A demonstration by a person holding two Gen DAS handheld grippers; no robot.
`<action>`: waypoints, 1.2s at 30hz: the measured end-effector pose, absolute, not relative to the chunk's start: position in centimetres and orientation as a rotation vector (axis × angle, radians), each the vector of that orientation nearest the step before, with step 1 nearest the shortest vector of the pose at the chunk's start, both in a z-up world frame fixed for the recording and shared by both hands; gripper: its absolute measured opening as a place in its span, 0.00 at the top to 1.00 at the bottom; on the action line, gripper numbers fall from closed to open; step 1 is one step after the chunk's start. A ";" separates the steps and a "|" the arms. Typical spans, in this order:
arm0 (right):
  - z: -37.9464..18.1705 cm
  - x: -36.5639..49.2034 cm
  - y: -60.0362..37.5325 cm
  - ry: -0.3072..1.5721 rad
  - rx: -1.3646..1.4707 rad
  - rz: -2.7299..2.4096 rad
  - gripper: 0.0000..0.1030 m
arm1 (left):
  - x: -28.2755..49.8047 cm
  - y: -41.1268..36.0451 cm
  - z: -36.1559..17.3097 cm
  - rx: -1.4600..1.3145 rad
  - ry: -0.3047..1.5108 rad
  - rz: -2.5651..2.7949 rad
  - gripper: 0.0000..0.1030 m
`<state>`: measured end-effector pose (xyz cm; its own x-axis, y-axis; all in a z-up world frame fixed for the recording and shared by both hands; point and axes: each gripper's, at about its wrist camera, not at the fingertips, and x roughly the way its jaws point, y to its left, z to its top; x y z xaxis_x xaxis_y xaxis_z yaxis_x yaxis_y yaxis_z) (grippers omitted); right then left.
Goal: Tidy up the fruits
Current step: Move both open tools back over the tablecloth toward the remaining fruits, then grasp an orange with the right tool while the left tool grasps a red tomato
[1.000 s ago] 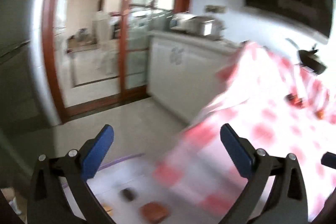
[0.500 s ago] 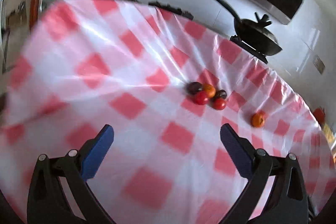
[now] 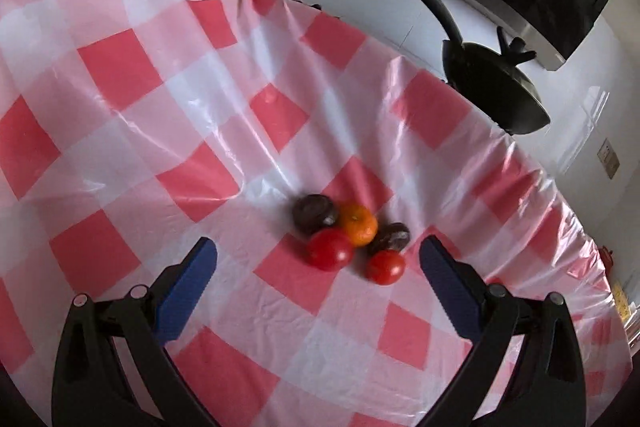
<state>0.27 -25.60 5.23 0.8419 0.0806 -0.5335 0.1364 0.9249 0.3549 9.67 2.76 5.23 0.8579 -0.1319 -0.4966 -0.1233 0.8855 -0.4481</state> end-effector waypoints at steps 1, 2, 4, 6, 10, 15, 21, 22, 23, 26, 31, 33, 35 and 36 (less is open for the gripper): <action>4.9 1.9 -25.9 0.601 0.395 -0.047 0.15 | 9.5 3.4 5.2 -0.522 0.521 0.011 0.02; 4.6 3.5 -26.0 0.633 0.387 -0.063 0.15 | 9.4 3.8 5.2 -0.544 0.508 0.018 0.02; 3.9 6.8 -26.1 0.711 0.344 -0.109 0.19 | 9.4 4.4 5.0 -0.551 0.520 0.033 0.02; 3.5 9.7 -26.0 0.746 0.310 -0.124 0.21 | 9.4 4.6 4.8 -0.565 0.526 0.035 0.02; 3.5 13.7 -25.3 0.765 0.234 -0.154 0.25 | 9.4 4.7 4.8 -0.564 0.522 0.050 0.02; 3.0 17.6 -24.6 0.807 0.190 -0.179 0.32 | 9.8 4.9 4.2 -0.580 0.557 0.059 0.02; 2.8 16.4 -24.8 0.797 0.235 -0.184 0.56 | 10.0 5.6 3.8 -0.593 0.580 0.077 0.02; 2.9 15.3 -24.8 0.784 0.258 -0.169 0.56 | 10.0 5.6 3.8 -0.592 0.583 0.081 0.02; 2.9 14.1 -24.8 0.772 0.283 -0.152 0.56 | 10.0 5.6 3.7 -0.590 0.585 0.084 0.02; 2.6 9.6 -24.9 0.734 0.415 -0.058 0.56 | 10.1 5.8 3.6 -0.584 0.597 0.095 0.02; 2.8 5.2 -24.6 0.625 0.530 -0.005 0.56 | 10.3 5.1 3.7 -0.531 0.617 0.088 0.02; 3.0 5.1 -24.4 0.596 0.515 0.011 0.56 | 10.6 4.4 3.8 -0.491 0.629 0.069 0.02; 3.2 5.8 -24.1 0.590 0.529 0.022 0.56 | 11.2 3.4 3.8 -0.427 0.653 0.056 0.02; 3.2 5.9 -24.3 0.592 0.540 0.026 0.56 | 11.5 3.0 3.8 -0.396 0.667 0.050 0.02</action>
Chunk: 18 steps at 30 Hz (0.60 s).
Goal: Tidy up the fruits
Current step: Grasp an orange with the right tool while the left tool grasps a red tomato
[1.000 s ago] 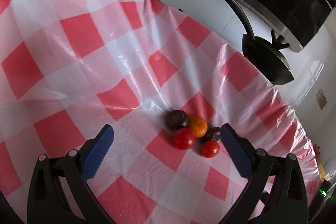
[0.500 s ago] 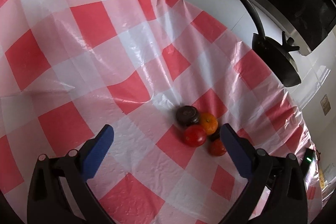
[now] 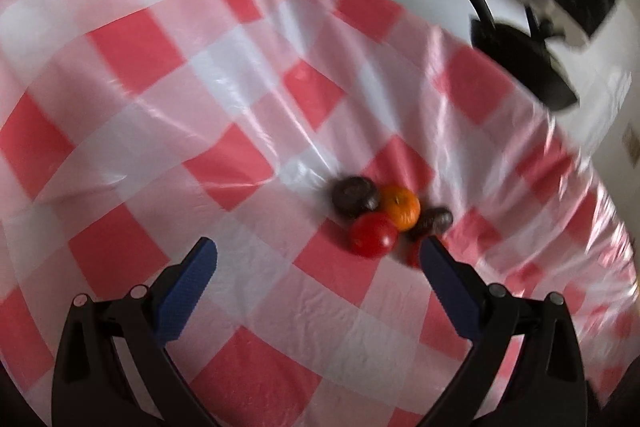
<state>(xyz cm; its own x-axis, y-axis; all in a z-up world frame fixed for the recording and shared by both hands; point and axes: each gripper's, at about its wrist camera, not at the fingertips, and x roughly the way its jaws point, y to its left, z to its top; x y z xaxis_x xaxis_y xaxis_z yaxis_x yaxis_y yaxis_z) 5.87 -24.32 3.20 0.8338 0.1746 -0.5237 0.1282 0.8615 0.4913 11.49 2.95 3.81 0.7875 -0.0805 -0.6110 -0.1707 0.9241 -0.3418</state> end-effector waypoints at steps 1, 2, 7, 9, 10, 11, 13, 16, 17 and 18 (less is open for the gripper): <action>3.1 5.9 -24.3 0.591 0.553 0.027 0.56 | 11.8 2.4 3.8 -0.360 0.681 0.049 0.02; 3.1 5.9 -24.6 0.587 0.569 0.026 0.56 | 12.1 1.9 3.8 -0.318 0.692 0.056 0.02; 3.3 5.4 -25.0 0.587 0.587 0.019 0.56 | 14.6 0.2 3.3 -0.172 0.781 0.037 0.15; 3.3 5.4 -24.9 0.590 0.585 0.021 0.56 | 15.6 -0.2 3.2 -0.142 0.795 0.043 0.16; 3.3 5.4 -24.8 0.588 0.581 0.019 0.56 | 16.3 -0.2 3.1 -0.131 0.806 0.047 0.16; 3.3 5.4 -24.8 0.588 0.579 0.019 0.56 | 16.9 -0.3 3.0 -0.125 0.821 0.048 0.16; 3.3 5.5 -24.7 0.590 0.579 0.022 0.56 | 18.1 -0.3 2.6 -0.119 0.859 0.035 0.16; 3.3 5.6 -24.6 0.589 0.577 0.025 0.56 | 19.3 -0.6 2.3 -0.100 0.889 0.002 0.19; 3.4 5.7 -24.5 0.590 0.574 0.027 0.56 | 19.6 -0.8 2.3 -0.089 0.893 -0.008 0.20; 3.4 5.7 -24.5 0.591 0.571 0.028 0.56 | 19.8 -0.9 2.2 -0.081 0.899 -0.017 0.21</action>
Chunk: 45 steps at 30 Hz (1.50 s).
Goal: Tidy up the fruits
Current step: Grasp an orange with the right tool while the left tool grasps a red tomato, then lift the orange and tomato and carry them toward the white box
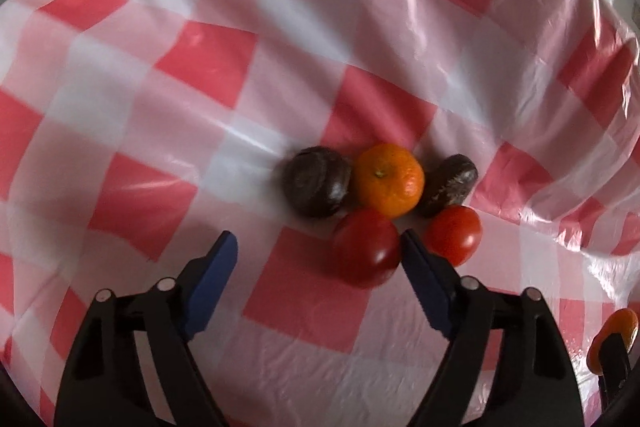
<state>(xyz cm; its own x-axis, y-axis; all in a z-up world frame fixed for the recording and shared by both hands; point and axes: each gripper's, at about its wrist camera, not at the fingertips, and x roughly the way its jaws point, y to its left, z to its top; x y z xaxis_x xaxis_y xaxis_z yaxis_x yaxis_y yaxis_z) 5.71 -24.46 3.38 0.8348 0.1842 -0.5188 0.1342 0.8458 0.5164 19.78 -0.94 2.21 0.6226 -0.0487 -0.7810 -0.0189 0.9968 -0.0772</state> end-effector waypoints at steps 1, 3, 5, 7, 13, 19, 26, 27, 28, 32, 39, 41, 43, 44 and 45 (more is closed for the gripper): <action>3.4 5.8 -24.3 0.591 0.564 0.030 0.56 | 20.1 -1.1 2.1 -0.068 0.911 -0.030 0.26; 3.5 5.8 -24.1 0.591 0.555 0.031 0.56 | 20.5 -1.2 2.1 -0.047 0.906 -0.024 0.35; 3.5 5.8 -24.1 0.590 0.551 0.032 0.56 | 20.4 -1.2 2.3 -0.047 0.896 -0.043 0.46; 3.4 5.7 -24.1 0.590 0.552 0.031 0.56 | 19.9 -1.2 2.5 -0.064 0.889 -0.081 0.66; 3.3 5.8 -24.2 0.587 0.563 0.034 0.56 | 16.8 -0.8 3.5 -0.095 0.801 -0.067 0.67; 3.2 5.9 -24.6 0.573 0.582 0.047 0.56 | 11.9 0.0 5.8 -0.180 0.657 -0.064 0.67; 3.2 5.9 -24.8 0.558 0.591 0.058 0.56 | 4.6 1.3 6.9 -0.247 0.532 -0.062 0.67; 3.3 5.7 -24.9 0.550 0.591 0.062 0.56 | 3.8 1.3 7.1 -0.252 0.515 -0.051 0.67; 3.4 5.7 -24.9 0.544 0.592 0.066 0.56 | 2.9 1.8 7.2 -0.269 0.488 -0.033 0.67; 3.9 4.8 -25.0 0.500 0.592 0.087 0.56 | -1.4 4.9 6.9 -0.368 0.457 0.013 0.67; 6.2 1.1 -23.3 0.445 0.579 0.134 0.56 | -10.8 10.0 7.4 -0.307 0.453 0.083 0.67; 6.4 -0.3 -21.9 0.455 0.570 0.168 0.56 | -13.3 12.0 7.3 -0.294 0.458 0.117 0.67; 6.7 -1.9 -20.0 0.475 0.558 0.209 0.56 | -15.6 14.1 7.0 -0.299 0.471 0.138 0.67; 6.7 -2.6 -19.1 0.485 0.552 0.227 0.56 | -16.4 14.8 7.0 -0.300 0.476 0.147 0.67; 6.8 -3.3 -18.1 0.495 0.539 0.245 0.56 | -17.6 15.8 6.8 -0.296 0.483 0.159 0.67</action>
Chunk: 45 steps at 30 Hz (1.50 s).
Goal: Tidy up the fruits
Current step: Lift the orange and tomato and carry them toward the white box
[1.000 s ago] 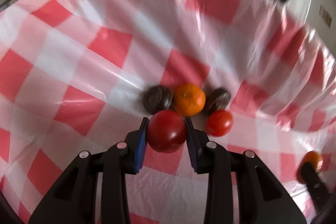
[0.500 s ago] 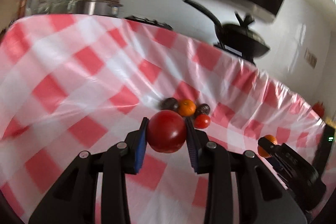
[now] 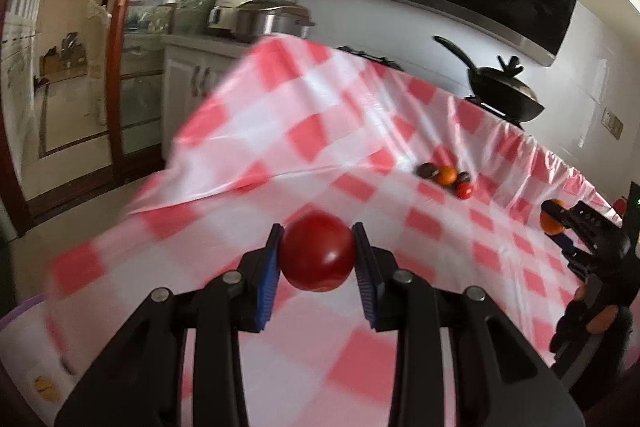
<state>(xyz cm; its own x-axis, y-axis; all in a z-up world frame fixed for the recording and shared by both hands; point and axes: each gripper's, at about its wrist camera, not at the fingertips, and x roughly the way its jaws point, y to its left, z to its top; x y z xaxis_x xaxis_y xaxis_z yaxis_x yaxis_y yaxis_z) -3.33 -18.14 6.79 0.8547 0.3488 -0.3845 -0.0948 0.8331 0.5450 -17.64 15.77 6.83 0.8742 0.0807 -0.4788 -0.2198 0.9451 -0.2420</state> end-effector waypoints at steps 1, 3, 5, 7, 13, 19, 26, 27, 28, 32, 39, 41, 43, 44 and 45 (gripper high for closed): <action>6.8 -4.3 -16.8 0.511 0.517 0.271 0.56 | -18.4 16.4 6.7 -0.292 0.489 0.168 0.67; 6.7 -5.8 -14.7 0.538 0.485 0.313 0.56 | -20.2 17.8 6.4 -0.286 0.499 0.187 0.67; 6.4 -7.3 -12.4 0.575 0.457 0.361 0.56 | -22.0 19.2 6.0 -0.287 0.502 0.207 0.67; 6.2 -8.7 -10.4 0.597 0.422 0.396 0.56 | -23.5 20.5 6.0 -0.290 0.501 0.224 0.67; 6.7 -13.2 -4.5 0.641 0.292 0.530 0.56 | -26.4 23.1 6.0 -0.264 0.495 0.252 0.67; 7.2 -18.2 1.7 0.659 0.119 0.668 0.56 | -30.0 26.1 4.6 -0.272 0.513 0.303 0.67; 6.2 -24.0 9.0 0.676 -0.079 0.837 0.56 | -34.5 31.0 2.0 -0.354 0.532 0.403 0.67; 5.9 -24.9 10.0 0.680 -0.110 0.859 0.56 | -35.1 31.7 1.4 -0.368 0.540 0.421 0.67; 5.5 -25.8 11.2 0.684 -0.146 0.888 0.56 | -35.6 32.2 0.9 -0.378 0.547 0.435 0.67; 3.5 -29.1 14.9 0.712 -0.269 0.994 0.56 | -37.2 34.0 -1.3 -0.407 0.591 0.477 0.67; -3.1 -31.6 19.7 0.882 -0.471 1.052 0.56 | -37.6 36.9 -6.5 -0.442 0.787 0.515 0.67; -4.9 -31.6 20.5 0.933 -0.503 1.042 0.56 | -37.4 37.3 -7.6 -0.448 0.824 0.534 0.66; -6.9 -31.1 21.5 0.991 -0.531 1.022 0.56 | -36.8 37.6 -9.0 -0.450 0.886 0.547 0.66; -7.7 -31.0 21.9 1.014 -0.544 1.011 0.56 | -36.6 37.9 -9.6 -0.459 0.907 0.548 0.66; -8.9 -30.8 22.5 1.045 -0.565 0.997 0.56 | -36.6 38.1 -10.3 -0.474 0.934 0.551 0.66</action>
<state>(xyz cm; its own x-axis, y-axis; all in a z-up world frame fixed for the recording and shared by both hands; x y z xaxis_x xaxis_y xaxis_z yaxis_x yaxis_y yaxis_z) -30.80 22.52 -8.89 0.1501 0.4025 -0.9030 -0.8832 0.4651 0.0605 -36.56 38.13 -10.31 0.4775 0.2349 -0.8467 -0.6279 0.7653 -0.1418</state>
